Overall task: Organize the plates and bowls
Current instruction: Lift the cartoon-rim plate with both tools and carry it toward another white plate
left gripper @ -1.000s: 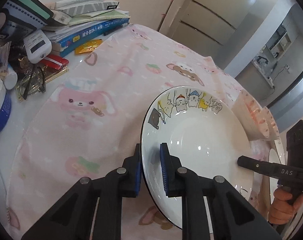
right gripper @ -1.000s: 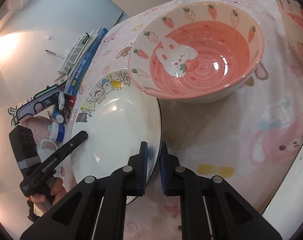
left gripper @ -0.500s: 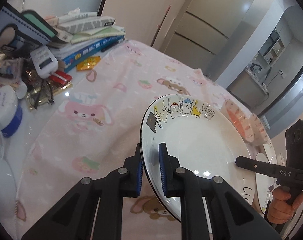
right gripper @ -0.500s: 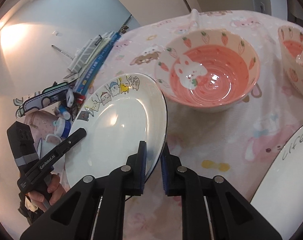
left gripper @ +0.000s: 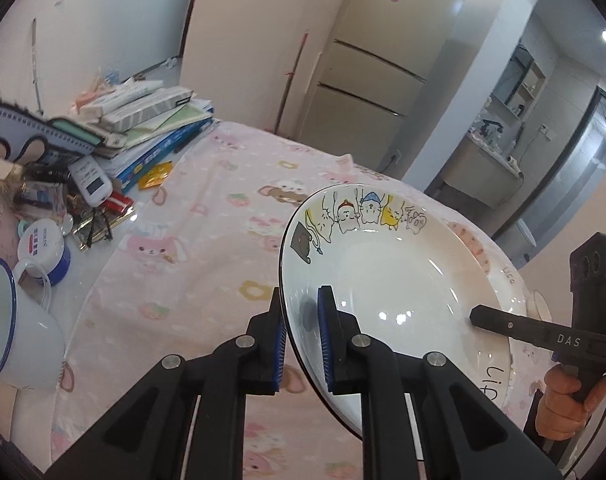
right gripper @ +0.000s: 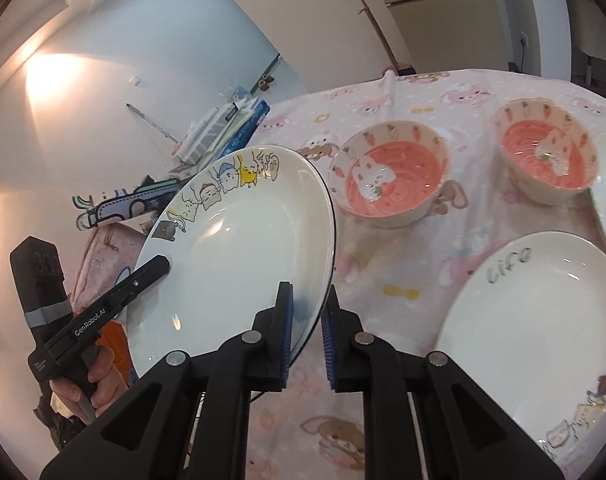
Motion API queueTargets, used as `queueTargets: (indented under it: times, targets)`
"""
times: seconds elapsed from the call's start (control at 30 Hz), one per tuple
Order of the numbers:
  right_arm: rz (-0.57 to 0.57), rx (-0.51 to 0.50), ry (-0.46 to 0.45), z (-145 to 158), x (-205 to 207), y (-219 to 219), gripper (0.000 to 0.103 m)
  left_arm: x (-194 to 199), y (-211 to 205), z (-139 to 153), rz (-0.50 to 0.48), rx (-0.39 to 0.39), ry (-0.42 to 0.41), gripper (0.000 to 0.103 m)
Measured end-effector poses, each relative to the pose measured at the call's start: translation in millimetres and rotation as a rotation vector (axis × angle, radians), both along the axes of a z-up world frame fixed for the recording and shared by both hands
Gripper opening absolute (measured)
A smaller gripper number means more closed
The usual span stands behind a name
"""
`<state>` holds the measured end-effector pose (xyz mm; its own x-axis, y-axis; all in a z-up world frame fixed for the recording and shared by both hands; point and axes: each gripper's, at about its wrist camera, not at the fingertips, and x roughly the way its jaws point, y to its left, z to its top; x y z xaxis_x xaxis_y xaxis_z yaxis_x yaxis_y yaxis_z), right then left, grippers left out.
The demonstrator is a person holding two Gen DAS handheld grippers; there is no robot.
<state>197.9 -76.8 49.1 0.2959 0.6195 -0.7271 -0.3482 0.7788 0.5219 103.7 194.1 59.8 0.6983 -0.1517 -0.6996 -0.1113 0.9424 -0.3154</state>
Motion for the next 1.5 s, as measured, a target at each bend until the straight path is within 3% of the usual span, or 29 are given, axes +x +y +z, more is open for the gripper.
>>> queueTargets:
  times: [0.5,0.7,1.03,1.27,1.5]
  targets:
    - [-0.142,-0.003,-0.086,57.2,-43.6,-122.8,0.014,-7.0,-123.0,53.4,-0.165,-0.003,-0.1,0.016]
    - [-0.195,0.002,-0.092,57.8,-53.0,-163.1,0.014,-2.2,-164.7,62.2,-0.223,0.0,-0.114,0.016]
    - [-0.254,-0.023,-0.075,41.9,-51.4,-203.9,0.014,12.3,-206.6,35.2,-0.293,0.018,-0.06,0.016]
    - [-0.252,-0.056,-0.071,17.3,-46.0,-209.2,0.014,24.2,-207.3,2.2,-0.314,0.009,-0.002,0.016]
    - [-0.268,-0.06,0.002,-19.2,-30.3,-209.0,0.014,40.5,-204.7,-38.9,-0.322,-0.001,0.078,0.016]
